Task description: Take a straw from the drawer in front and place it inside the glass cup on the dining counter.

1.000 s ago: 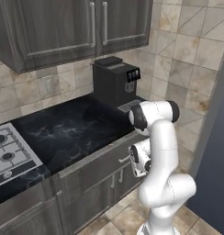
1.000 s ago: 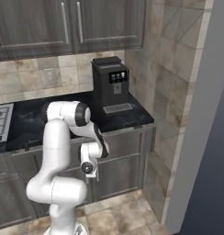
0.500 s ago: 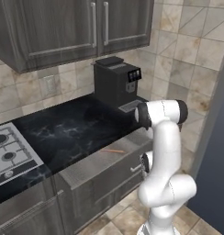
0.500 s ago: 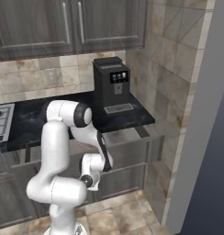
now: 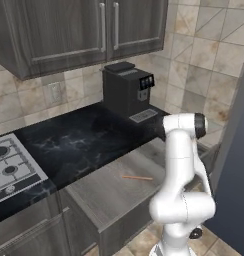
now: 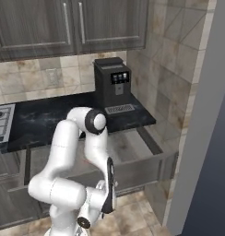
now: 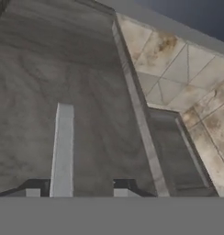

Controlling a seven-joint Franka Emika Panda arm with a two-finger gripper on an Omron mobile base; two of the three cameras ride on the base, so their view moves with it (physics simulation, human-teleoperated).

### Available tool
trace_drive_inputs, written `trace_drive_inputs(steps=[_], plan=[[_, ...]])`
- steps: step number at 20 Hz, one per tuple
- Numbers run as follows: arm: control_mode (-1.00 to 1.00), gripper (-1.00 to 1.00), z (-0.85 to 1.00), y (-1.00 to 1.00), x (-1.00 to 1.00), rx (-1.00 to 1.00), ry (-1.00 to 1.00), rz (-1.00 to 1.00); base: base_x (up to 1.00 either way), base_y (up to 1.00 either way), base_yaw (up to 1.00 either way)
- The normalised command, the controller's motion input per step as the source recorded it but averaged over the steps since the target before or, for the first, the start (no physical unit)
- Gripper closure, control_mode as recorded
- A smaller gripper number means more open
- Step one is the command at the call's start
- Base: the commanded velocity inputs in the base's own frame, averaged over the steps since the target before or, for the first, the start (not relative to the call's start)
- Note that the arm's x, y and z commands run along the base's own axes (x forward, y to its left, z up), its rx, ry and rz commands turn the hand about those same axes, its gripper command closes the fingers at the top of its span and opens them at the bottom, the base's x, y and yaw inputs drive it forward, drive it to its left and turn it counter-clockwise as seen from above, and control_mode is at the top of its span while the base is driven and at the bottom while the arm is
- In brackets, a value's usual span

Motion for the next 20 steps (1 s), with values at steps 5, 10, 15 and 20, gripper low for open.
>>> trace_drive_inputs(steps=[5, 10, 15, 20], plan=[[-1.0, -1.0, 0.42, -0.61, -0.03, 0.0, 0.21, -0.08, 0.0, 0.0, 0.0], [-1.0, -1.0, 1.0, -0.75, 0.02, 0.07, 0.1, -0.01, 0.0, 0.0, 0.0], [-1.0, -1.0, 1.0, -0.52, 0.24, 0.14, 0.17, 0.0, 0.0, 0.0, 0.0], [-1.0, -1.0, 1.0, -0.36, 0.35, 0.12, 0.22, 0.0, 0.0, 0.0, 0.0]])
